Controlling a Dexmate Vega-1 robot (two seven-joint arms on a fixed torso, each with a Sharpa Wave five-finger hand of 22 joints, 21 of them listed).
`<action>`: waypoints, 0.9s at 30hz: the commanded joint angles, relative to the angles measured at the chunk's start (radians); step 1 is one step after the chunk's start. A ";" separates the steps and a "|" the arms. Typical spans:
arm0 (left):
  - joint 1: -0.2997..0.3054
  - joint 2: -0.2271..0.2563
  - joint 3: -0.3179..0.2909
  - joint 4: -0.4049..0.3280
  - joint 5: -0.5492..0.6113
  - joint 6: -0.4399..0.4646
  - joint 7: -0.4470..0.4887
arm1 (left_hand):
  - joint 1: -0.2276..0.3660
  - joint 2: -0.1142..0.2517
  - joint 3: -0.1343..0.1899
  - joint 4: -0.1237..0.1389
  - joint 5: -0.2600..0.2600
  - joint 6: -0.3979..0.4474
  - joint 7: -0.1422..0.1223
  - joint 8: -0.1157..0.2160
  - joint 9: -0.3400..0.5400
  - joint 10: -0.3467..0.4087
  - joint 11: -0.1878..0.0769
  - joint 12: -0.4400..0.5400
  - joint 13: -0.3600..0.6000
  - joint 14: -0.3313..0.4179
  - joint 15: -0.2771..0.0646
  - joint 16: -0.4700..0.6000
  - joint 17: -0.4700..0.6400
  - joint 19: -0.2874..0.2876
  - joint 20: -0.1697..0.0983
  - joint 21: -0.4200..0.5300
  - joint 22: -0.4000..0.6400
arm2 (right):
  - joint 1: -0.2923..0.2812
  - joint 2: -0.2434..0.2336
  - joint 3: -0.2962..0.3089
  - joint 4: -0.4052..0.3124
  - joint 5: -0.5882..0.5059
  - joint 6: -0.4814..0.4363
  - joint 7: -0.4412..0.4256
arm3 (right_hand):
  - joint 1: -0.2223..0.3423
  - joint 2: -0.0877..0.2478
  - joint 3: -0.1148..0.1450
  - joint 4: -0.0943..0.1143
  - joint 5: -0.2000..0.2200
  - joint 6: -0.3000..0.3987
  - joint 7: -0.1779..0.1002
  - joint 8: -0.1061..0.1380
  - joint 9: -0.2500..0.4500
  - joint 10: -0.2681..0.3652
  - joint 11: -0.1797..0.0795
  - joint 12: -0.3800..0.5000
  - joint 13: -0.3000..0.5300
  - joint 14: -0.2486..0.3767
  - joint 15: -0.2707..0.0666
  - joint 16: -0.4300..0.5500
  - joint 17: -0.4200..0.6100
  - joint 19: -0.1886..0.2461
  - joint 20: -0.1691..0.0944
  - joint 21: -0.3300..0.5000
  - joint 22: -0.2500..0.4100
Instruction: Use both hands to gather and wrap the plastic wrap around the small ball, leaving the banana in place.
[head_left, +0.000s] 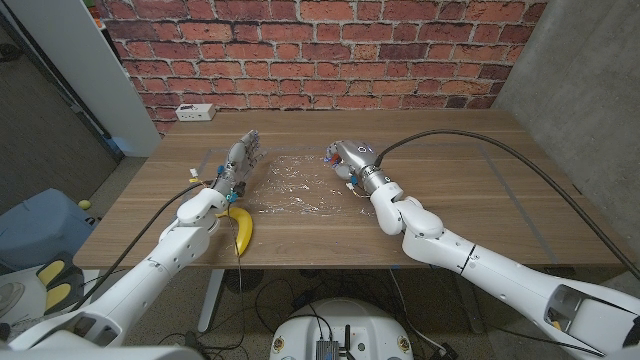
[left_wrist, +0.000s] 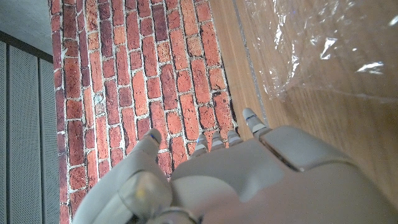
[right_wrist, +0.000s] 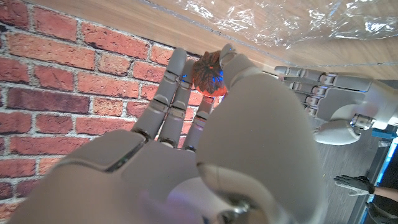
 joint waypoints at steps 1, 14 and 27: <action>0.009 0.002 -0.006 0.004 -0.008 -0.007 -0.007 | -0.006 0.003 -0.001 -0.006 0.001 0.000 -0.002 0.003 0.004 -0.001 0.001 0.001 0.001 0.001 0.004 -0.003 0.003 0.003 -0.004 -0.005 0.002 | 0.018 0.037 -0.013 0.045 0.016 0.070 0.066 | 0.139 0.129 0.001 0.003 0.004 0.010 -0.002 -0.005 0.005 0.008 -0.003 -0.003 0.004 0.129 -0.276 0.006 0.001 -0.007 -0.152 0.008 0.004; 0.015 0.001 -0.011 0.006 -0.010 -0.014 -0.004 | -0.006 0.003 -0.001 -0.007 0.001 0.000 -0.002 0.003 0.004 -0.002 0.002 0.001 0.001 0.000 0.004 -0.003 0.003 0.004 -0.004 -0.009 0.002 | 0.056 0.078 -0.038 0.114 0.028 0.069 0.130 | 0.137 0.132 -0.003 0.009 0.007 -0.004 -0.004 -0.018 0.006 -0.005 -0.004 -0.014 0.006 0.125 -0.275 -0.007 0.001 -0.021 -0.149 0.032 0.010; 0.008 0.000 -0.010 0.011 -0.009 -0.011 -0.003 | -0.007 0.004 -0.002 -0.008 0.001 0.000 -0.002 0.003 0.004 -0.002 0.002 0.001 0.001 0.000 0.004 -0.004 0.003 0.005 -0.003 -0.013 0.003 | 0.097 0.091 -0.067 0.124 0.045 -0.031 0.284 | 0.056 0.117 -0.067 0.040 0.009 -0.115 -0.032 -0.062 0.009 -0.074 0.012 -0.062 0.010 0.031 -0.273 -0.076 -0.017 -0.109 -0.115 0.097 -0.007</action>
